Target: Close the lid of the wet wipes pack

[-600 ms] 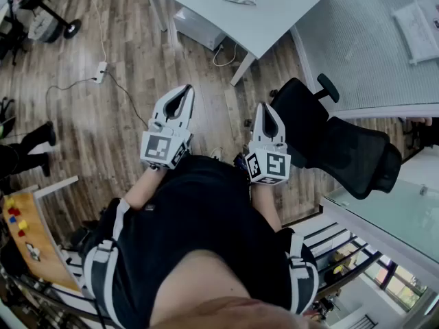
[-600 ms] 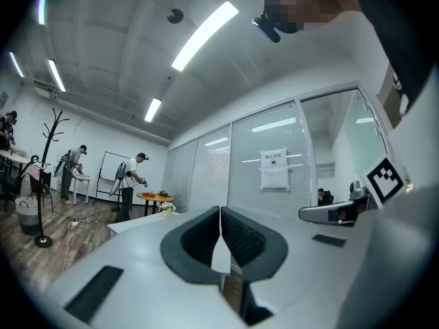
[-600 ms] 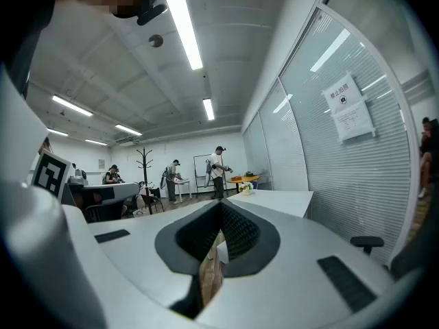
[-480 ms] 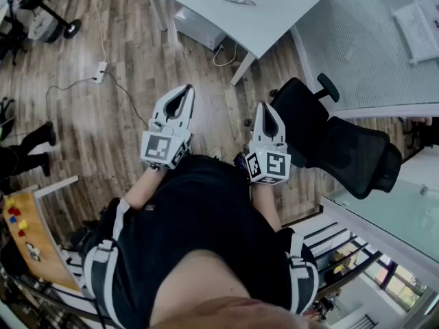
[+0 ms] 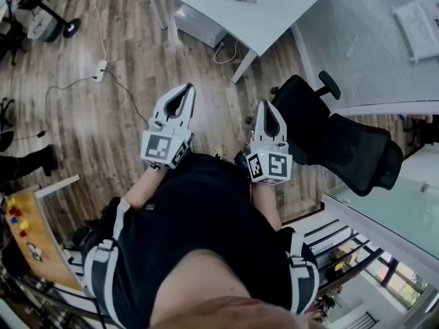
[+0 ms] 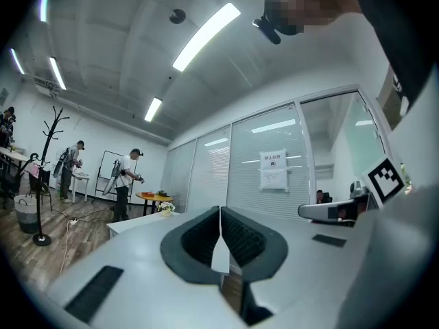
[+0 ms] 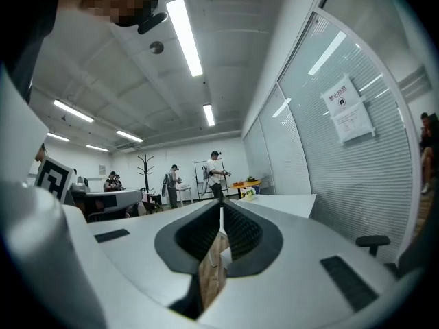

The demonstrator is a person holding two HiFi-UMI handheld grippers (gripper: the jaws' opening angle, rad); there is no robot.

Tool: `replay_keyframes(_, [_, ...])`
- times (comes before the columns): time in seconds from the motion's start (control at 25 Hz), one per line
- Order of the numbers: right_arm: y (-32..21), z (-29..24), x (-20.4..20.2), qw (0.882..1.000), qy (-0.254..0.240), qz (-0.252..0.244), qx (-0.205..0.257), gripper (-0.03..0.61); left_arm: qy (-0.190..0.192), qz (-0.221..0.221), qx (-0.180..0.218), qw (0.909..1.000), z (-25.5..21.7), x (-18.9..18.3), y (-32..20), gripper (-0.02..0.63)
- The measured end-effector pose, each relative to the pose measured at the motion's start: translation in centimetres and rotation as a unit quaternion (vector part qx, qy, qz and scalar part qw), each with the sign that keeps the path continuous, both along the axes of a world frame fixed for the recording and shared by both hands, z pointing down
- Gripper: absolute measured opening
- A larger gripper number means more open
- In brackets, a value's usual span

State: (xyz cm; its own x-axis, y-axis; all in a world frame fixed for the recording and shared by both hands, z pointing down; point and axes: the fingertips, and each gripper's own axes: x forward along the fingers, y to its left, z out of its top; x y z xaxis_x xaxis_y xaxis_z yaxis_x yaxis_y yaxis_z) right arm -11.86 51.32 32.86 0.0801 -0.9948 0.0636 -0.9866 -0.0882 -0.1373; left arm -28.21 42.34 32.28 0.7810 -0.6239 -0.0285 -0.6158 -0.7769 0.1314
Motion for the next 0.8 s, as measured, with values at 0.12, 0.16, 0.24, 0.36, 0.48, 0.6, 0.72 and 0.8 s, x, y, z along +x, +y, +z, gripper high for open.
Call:
replay_keyframes(0.12, [-0.4,-0.3,-0.2,1.000,-0.008,-0.001,0.014,0.095,0.000,0.001,-0.001,1.0000,-0.1,-0.3,-0.2,0.025])
replay_keyframes(0.16, [-0.6,-0.3,-0.3,1.000,-0.008,-0.001,0.011,0.136,0.000,0.001,-0.001,1.0000,-0.1,-0.4,-0.4,0.025])
replay_keyframes(0.24, [-1.0,-0.1,-0.6,1.000,-0.006,0.003,0.004,0.144,0.000,0.001,-0.002,1.0000,-0.1,-0.8,-0.6,0.025])
replay_keyframes(0.36, [-1.8,0.5,-1.5,1.000,-0.002,0.009,-0.001,0.146,-0.001,0.002,-0.005,1.0000,0.3,-1.8,-1.4,0.025])
replay_keyframes(0.48, [-2.8,1.3,-2.3,1.000,0.000,0.018,-0.010,0.144,-0.001,0.006,-0.007,1.0000,1.0,-2.7,-2.5,0.025])
replay_keyframes(0.6, [-4.1,1.9,-2.9,1.000,0.001,0.023,-0.014,0.144,-0.003,0.011,-0.011,0.9999,1.4,-3.4,-3.6,0.025])
replay_keyframes(0.72, [-5.8,2.1,-3.3,1.000,0.009,0.027,-0.011,0.144,0.001,0.010,-0.015,0.9998,1.7,-4.1,-5.1,0.025])
replay_keyframes(0.8, [-7.3,2.1,-3.3,0.999,0.014,0.028,-0.010,0.144,-0.001,0.002,-0.015,0.9999,1.9,-4.3,-6.5,0.025])
